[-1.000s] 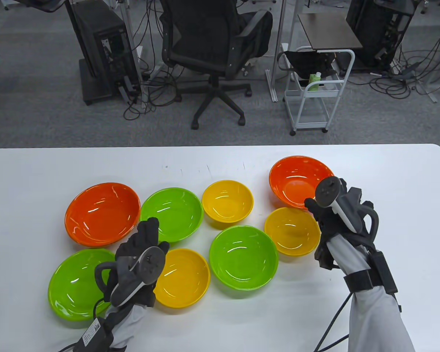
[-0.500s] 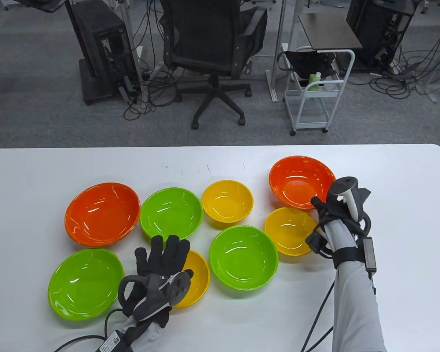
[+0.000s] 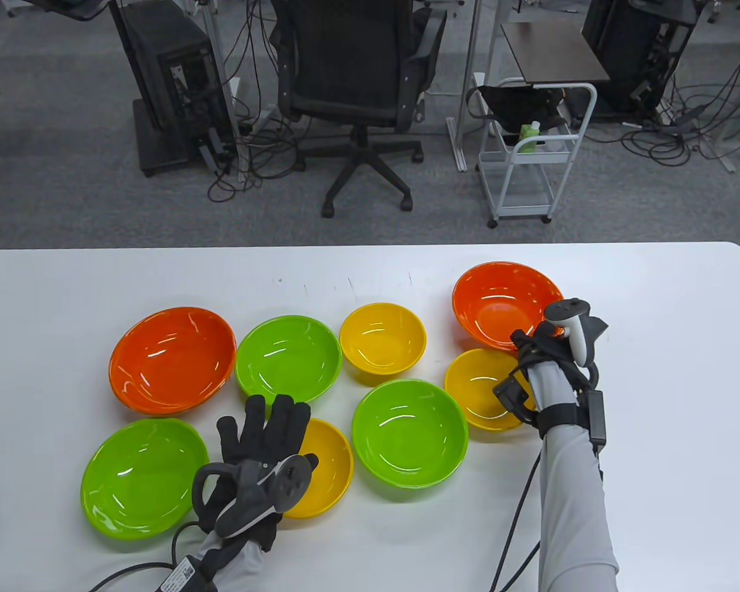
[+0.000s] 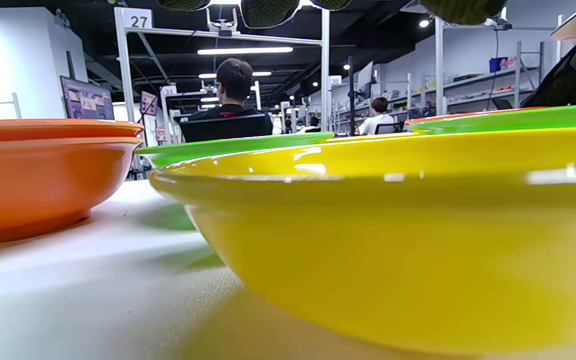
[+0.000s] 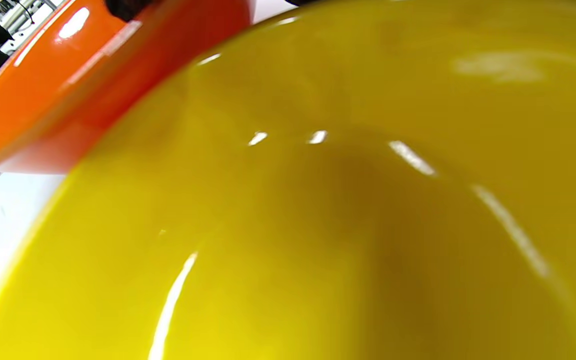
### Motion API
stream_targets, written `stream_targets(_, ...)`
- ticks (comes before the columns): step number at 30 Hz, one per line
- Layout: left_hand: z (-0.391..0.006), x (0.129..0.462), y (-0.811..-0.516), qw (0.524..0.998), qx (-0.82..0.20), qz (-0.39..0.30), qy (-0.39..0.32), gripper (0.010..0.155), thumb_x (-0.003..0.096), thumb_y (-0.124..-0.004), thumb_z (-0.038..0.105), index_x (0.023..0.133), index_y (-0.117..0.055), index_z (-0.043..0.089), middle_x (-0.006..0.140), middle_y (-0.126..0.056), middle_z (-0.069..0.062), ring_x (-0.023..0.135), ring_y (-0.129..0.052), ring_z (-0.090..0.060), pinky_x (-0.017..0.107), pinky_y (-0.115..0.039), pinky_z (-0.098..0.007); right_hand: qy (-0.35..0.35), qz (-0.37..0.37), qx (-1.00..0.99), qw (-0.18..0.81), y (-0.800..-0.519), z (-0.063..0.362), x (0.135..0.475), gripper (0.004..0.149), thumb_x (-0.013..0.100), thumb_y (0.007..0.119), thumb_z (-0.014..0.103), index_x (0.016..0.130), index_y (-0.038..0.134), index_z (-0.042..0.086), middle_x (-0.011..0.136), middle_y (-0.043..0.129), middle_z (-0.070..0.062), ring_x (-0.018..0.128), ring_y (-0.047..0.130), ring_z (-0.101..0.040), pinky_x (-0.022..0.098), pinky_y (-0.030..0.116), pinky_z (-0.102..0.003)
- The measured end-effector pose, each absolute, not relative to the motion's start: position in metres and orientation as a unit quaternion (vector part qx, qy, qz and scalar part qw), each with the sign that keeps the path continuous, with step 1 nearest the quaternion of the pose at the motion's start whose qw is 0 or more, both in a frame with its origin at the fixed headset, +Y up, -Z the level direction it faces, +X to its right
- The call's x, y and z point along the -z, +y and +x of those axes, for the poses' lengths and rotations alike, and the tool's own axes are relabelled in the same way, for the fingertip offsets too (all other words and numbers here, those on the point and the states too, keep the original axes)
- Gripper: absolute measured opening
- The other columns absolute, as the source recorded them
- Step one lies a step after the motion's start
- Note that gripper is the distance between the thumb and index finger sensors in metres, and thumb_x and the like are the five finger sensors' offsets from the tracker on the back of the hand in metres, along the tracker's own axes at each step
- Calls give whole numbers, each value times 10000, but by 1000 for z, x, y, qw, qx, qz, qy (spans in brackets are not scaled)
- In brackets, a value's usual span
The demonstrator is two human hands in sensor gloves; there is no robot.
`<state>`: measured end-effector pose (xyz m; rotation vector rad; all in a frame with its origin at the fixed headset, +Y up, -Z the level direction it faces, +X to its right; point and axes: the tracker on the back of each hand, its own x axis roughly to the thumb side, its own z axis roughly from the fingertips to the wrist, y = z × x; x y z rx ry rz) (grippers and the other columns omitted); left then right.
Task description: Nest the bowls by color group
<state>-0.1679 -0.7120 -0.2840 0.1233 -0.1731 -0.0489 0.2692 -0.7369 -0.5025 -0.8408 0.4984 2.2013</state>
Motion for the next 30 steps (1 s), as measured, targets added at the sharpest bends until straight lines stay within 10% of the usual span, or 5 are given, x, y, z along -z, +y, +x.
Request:
stream_targets(14,-168,282,-711,995,18,57,-85,758,475,-641,586,1136,-382,319,1247,-428,-32,1136,-393,-425,741,-390,-732,144,-301,-842,424,-720,266,498,668,611,573,281,1150,211,123,1113,498,-304,983,601,-468,733,388,-742)
stream_targets(30,-169,286,-706,994,-45,48,-87,797,476,-630,602,1141,-309,303,1253,-380,-22,1136,-396,-432,739,-395,-733,67,-107,-899,420,-659,212,432,629,581,599,214,1129,331,59,1036,600,-364,888,690,-513,650,480,-747)
